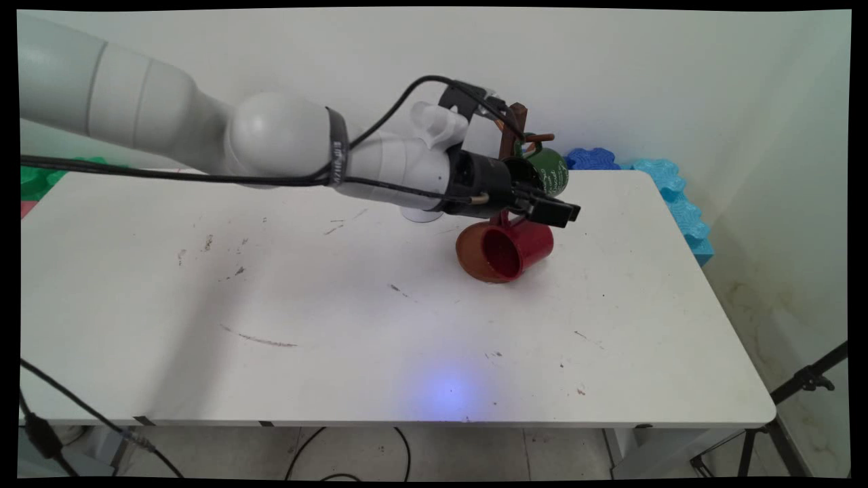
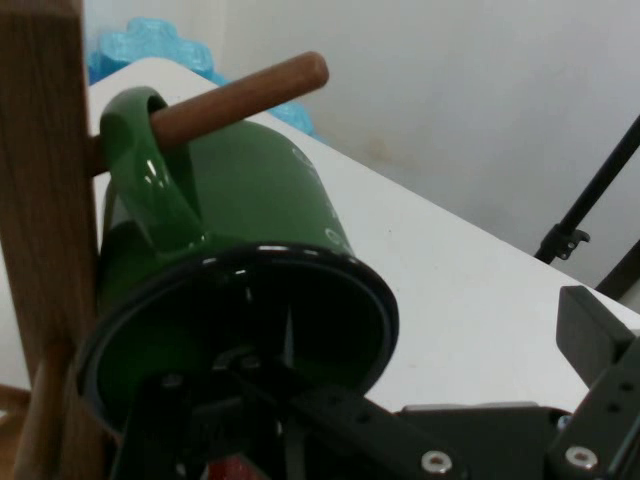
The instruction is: Pick up the green mug from the rack
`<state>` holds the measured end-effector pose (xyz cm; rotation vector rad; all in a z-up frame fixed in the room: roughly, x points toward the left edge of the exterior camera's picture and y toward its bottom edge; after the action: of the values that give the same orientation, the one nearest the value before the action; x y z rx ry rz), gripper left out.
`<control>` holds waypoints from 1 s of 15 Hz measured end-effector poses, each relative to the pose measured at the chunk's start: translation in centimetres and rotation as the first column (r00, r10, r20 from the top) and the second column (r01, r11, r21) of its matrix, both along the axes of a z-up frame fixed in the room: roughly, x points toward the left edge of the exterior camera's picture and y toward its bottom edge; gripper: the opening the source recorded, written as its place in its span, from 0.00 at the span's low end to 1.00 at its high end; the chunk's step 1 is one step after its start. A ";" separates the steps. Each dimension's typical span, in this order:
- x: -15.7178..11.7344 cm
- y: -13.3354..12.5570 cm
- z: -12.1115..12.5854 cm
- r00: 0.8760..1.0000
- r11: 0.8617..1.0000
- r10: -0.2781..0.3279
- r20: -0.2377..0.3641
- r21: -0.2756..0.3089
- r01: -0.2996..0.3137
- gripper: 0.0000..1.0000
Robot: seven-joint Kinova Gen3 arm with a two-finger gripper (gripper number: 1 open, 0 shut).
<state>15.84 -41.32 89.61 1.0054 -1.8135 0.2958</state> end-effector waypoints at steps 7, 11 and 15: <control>-0.9 -0.6 -1.5 1.000 1.000 0.021 -0.004 -0.011 -0.021 1.00; -1.2 -1.0 -2.0 0.999 0.999 0.032 -0.004 -0.017 -0.032 0.00; -1.4 -1.3 -2.2 0.999 0.999 0.032 -0.004 -0.022 -0.032 0.00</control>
<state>14.48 -42.61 87.39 1.0194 -1.7881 0.3330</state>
